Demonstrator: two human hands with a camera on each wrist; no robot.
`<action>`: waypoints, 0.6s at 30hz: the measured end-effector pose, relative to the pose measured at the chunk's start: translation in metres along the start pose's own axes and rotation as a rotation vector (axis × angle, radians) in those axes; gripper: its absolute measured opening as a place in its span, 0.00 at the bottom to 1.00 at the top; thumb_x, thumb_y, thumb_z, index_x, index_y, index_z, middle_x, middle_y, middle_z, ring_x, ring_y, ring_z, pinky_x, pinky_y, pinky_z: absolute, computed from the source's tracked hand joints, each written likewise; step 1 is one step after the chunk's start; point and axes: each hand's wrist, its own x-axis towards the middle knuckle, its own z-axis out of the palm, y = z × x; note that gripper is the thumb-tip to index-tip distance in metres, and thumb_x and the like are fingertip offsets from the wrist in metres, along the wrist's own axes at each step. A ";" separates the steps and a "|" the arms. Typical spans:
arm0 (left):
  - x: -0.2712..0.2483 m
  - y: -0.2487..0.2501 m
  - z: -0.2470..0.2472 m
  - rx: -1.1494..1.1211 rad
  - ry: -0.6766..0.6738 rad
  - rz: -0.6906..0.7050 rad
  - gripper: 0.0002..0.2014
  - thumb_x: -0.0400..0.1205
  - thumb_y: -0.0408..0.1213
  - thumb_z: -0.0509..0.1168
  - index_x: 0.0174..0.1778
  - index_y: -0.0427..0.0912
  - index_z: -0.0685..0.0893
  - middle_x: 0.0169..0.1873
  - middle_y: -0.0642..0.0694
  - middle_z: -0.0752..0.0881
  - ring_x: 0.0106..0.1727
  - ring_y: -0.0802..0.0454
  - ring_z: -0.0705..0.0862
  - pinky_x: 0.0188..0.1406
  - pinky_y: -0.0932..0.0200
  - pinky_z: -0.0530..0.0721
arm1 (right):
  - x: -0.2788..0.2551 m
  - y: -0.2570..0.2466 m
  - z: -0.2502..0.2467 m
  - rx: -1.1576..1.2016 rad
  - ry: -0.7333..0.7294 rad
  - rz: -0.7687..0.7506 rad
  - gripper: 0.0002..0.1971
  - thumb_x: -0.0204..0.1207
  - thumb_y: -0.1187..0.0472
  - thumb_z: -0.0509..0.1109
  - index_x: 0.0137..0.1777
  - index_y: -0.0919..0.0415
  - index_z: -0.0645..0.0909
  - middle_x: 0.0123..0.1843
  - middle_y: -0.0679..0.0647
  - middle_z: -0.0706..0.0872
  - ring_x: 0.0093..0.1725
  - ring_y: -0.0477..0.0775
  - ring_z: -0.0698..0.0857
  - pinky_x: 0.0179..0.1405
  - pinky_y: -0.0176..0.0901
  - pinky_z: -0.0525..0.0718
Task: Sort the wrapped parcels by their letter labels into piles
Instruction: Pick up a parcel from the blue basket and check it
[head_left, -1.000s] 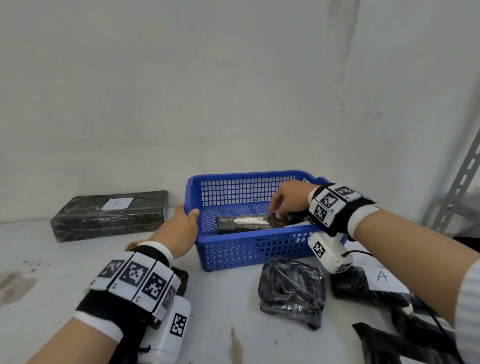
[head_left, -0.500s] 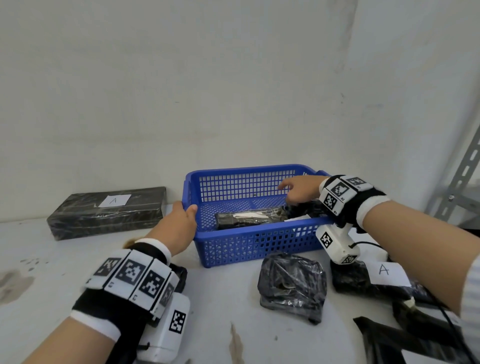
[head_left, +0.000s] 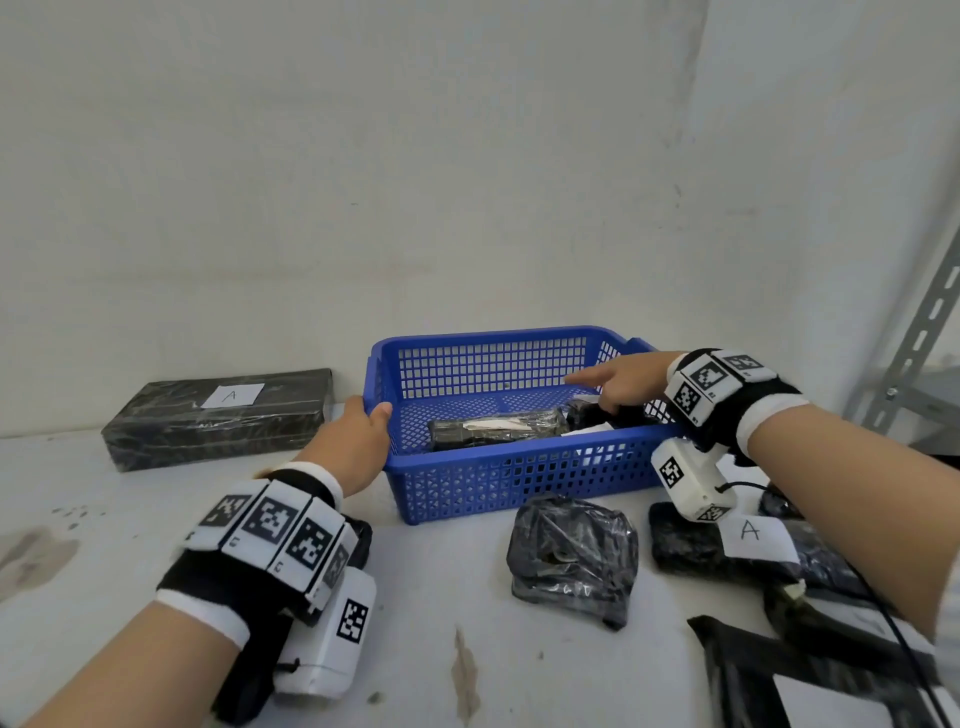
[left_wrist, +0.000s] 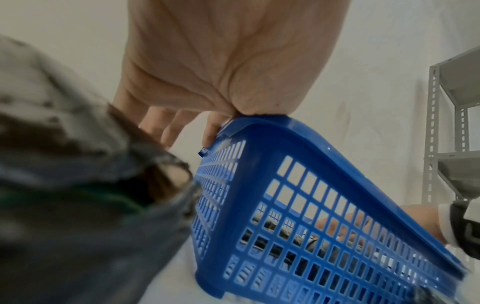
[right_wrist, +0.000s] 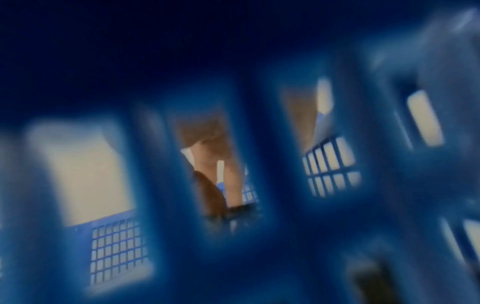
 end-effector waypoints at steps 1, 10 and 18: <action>0.003 -0.002 0.000 -0.012 0.010 -0.021 0.24 0.90 0.49 0.44 0.78 0.39 0.65 0.72 0.33 0.74 0.69 0.35 0.77 0.70 0.40 0.75 | -0.005 0.000 -0.003 -0.003 0.032 -0.012 0.37 0.80 0.68 0.62 0.87 0.43 0.59 0.89 0.49 0.59 0.88 0.55 0.58 0.85 0.53 0.57; -0.022 0.002 -0.015 0.011 0.194 -0.030 0.32 0.87 0.56 0.52 0.82 0.40 0.61 0.76 0.26 0.65 0.76 0.27 0.69 0.72 0.36 0.71 | -0.099 -0.021 -0.036 0.319 0.315 -0.138 0.06 0.82 0.66 0.70 0.55 0.61 0.86 0.44 0.52 0.90 0.40 0.47 0.89 0.38 0.36 0.86; -0.083 0.004 -0.039 -0.089 0.236 0.137 0.14 0.87 0.39 0.60 0.67 0.38 0.77 0.62 0.39 0.84 0.53 0.48 0.79 0.53 0.55 0.75 | -0.151 -0.049 0.042 0.089 0.140 -0.029 0.12 0.84 0.53 0.69 0.55 0.62 0.86 0.44 0.54 0.91 0.45 0.55 0.93 0.45 0.44 0.91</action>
